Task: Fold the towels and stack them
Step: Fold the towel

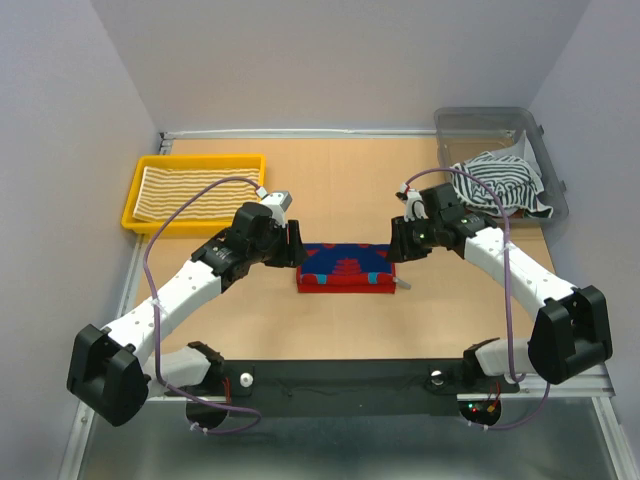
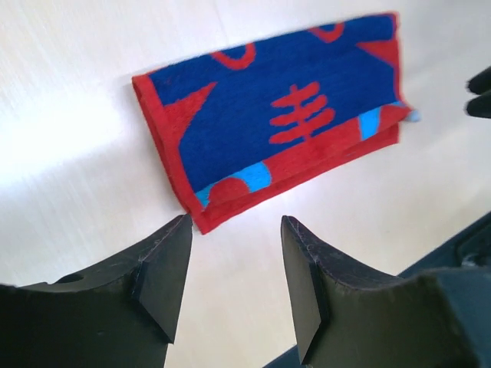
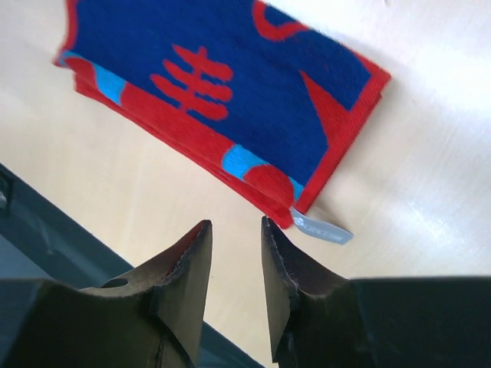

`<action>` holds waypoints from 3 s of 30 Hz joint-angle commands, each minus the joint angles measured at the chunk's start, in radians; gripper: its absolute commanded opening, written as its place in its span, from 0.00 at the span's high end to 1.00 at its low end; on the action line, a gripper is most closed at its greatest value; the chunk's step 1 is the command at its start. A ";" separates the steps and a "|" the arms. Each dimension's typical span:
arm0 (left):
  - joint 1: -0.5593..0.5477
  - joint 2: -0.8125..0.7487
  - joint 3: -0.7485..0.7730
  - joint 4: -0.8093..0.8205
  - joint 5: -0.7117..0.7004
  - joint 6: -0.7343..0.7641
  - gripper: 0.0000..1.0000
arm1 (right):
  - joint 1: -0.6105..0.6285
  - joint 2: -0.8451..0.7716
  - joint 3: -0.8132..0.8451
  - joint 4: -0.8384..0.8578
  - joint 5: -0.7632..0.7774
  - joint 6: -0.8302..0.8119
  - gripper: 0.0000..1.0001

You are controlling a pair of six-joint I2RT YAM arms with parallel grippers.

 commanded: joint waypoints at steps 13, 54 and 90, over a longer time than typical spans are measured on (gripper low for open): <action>-0.145 0.310 0.099 0.193 -0.136 -0.153 0.46 | 0.101 0.092 -0.097 0.297 0.165 0.230 0.63; -0.207 0.102 -0.188 0.243 -0.409 -0.393 0.44 | 0.135 -0.178 -0.370 0.366 0.479 0.494 0.64; -0.198 0.147 -0.064 0.145 -0.415 -0.308 0.99 | 0.135 -0.174 -0.328 0.386 0.363 0.422 1.00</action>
